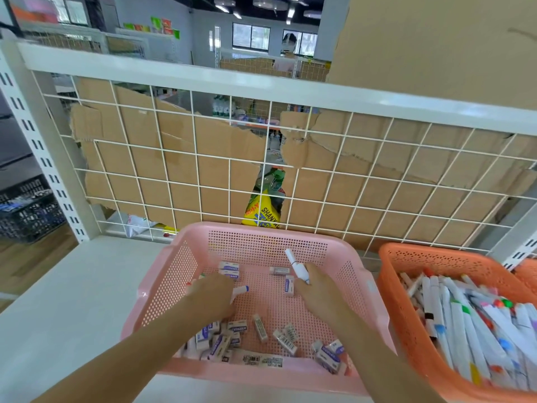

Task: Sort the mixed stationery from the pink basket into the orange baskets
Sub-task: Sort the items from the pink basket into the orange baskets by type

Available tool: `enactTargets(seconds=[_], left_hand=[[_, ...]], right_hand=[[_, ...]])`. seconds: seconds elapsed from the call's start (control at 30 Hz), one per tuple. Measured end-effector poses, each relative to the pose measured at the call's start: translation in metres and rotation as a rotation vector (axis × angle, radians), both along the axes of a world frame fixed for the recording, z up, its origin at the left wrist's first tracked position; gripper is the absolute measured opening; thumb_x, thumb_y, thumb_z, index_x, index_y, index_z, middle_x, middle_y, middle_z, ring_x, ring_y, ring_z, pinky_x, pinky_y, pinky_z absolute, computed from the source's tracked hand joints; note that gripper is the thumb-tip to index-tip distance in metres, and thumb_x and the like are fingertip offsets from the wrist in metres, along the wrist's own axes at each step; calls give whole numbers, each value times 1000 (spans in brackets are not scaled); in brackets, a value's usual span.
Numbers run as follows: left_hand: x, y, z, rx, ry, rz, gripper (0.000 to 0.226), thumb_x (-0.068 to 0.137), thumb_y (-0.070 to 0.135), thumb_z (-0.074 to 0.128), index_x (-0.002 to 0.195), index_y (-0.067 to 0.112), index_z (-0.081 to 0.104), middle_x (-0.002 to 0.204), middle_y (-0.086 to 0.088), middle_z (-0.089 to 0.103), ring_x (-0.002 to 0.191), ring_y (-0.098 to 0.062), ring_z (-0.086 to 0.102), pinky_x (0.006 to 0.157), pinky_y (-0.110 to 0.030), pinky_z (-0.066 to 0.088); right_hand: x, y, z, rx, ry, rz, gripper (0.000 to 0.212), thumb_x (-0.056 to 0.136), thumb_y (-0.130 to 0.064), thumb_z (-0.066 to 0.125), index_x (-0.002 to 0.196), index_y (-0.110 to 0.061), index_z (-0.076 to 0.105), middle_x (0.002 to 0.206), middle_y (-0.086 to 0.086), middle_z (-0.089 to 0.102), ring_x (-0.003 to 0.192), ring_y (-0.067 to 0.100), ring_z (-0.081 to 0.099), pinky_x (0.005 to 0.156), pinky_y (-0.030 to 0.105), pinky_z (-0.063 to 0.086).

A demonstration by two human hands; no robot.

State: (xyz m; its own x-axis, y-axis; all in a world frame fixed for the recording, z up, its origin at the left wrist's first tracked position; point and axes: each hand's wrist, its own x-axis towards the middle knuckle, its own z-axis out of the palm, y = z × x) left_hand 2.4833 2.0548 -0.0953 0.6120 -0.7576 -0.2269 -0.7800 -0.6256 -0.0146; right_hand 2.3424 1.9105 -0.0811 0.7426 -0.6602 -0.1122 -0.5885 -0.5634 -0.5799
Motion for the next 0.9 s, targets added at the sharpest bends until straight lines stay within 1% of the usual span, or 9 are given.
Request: enactTargets(seconds=[0.13,0.2,0.27,0.37,0.43,0.6,0.7,0.83,0.9], left_hand=[[3,3,-8,-113,29,82,54,82,36,60,123,9,37,119,-8,52,107,-24,54,86,-34,50],[4,5,-8,-126,-22,90,55,85,36,57,126,8,35,123,-11,47,107,-22,54,83,-29,49],[3,4,-6,-106,-56,91,58,86,37,57,129,6,34,127,-13,44,110,-23,53,86,-28,48],[4,3,-4,-94,9,63,54,87,32,59,128,6,35,128,-9,47,114,-23,51,92,-30,45],[7,2,-5,-94,90,65,46,87,28,60,123,8,40,122,-6,54,109,-21,55,87,-29,47],[6,1,-1,-46,55,29,42,87,25,58,121,8,41,117,-4,58,103,-19,58,79,-27,44],[9,0,-3,-137,93,46,40,90,28,54,121,8,40,112,-3,59,94,-17,59,70,-25,43],[19,-1,4,-309,228,102,28,94,27,49,117,13,39,85,4,52,68,-15,55,57,-23,40],[23,-2,9,-356,220,121,27,96,28,46,116,12,40,83,2,50,66,-17,52,59,-25,38]], right_hand=[[-2,-2,-2,45,-15,-34,21,98,-25,43,116,-14,45,72,-3,46,54,11,43,51,25,37],[-3,-2,-3,21,8,-19,22,98,-26,42,116,-13,45,72,-4,45,55,11,43,51,26,35],[-3,-2,-4,12,21,-3,23,98,-25,42,116,-12,45,72,-5,44,56,11,42,51,26,34],[-2,-4,-4,34,13,-14,23,98,-25,42,117,-13,45,73,-2,46,55,13,43,54,27,37],[-2,-6,-4,43,17,-15,23,98,-25,42,118,-14,44,77,0,48,57,14,44,57,29,40],[-2,-7,-6,22,42,-26,25,97,-25,42,119,-13,45,87,5,51,64,20,47,64,32,45],[-2,-5,-5,35,25,-26,24,98,-25,42,119,-15,44,81,1,49,58,14,45,61,32,44],[-3,-4,1,-11,14,-37,22,98,-27,42,116,-14,44,81,0,49,60,15,47,57,29,41],[-4,-5,5,-64,-12,-41,21,98,-28,42,113,-13,45,76,-2,47,57,12,45,51,28,35]])
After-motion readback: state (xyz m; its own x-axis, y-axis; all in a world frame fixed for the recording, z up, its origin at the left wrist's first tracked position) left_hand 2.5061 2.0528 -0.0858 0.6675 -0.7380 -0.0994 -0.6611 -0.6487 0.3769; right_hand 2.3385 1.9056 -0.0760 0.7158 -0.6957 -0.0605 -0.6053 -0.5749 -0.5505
